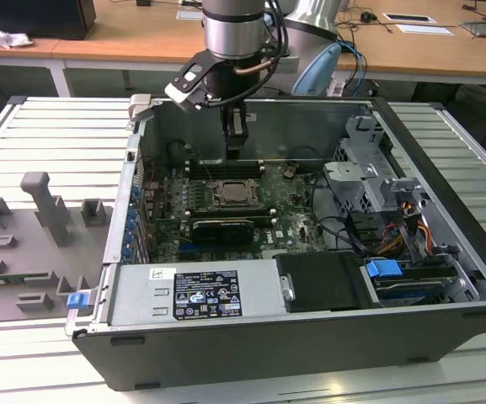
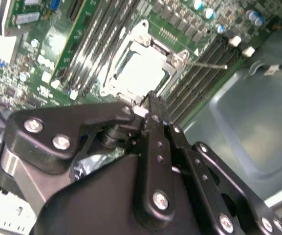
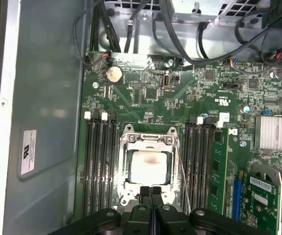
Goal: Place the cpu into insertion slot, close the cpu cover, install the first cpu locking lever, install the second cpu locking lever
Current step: 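Install the first cpu locking lever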
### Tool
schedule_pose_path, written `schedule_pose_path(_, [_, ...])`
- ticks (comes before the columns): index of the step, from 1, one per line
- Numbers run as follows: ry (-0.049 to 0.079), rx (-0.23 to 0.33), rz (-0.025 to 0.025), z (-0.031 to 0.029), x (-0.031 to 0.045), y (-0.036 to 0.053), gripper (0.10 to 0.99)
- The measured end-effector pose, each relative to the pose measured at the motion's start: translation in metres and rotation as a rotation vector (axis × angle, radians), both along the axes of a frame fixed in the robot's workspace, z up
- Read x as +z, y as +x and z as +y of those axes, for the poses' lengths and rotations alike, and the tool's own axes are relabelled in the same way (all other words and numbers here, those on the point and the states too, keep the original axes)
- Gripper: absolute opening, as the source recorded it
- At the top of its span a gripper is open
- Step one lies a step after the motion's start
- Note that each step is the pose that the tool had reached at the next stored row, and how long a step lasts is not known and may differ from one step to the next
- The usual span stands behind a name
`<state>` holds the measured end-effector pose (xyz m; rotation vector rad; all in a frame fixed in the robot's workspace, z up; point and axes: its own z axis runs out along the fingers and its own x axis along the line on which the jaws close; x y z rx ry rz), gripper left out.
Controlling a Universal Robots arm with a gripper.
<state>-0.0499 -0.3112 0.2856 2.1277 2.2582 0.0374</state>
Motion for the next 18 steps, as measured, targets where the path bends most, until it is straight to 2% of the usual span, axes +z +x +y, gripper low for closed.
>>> schedule_pose_path(5, [0.000, 0.098, 0.0004, 0.0000, -0.0016, 0.0001, 0.106])
schedule_pose_path(9, [0.000, 0.140, 0.0002, 0.0000, -0.0019, 0.0001, 0.106])
schedule_pose_path(11, [0.000, 0.193, 0.0002, 0.0000, -0.0018, 0.0001, 0.106])
schedule_pose_path(18, [0.000, 0.297, 0.0003, 0.0000, -0.0018, 0.0000, 0.106])
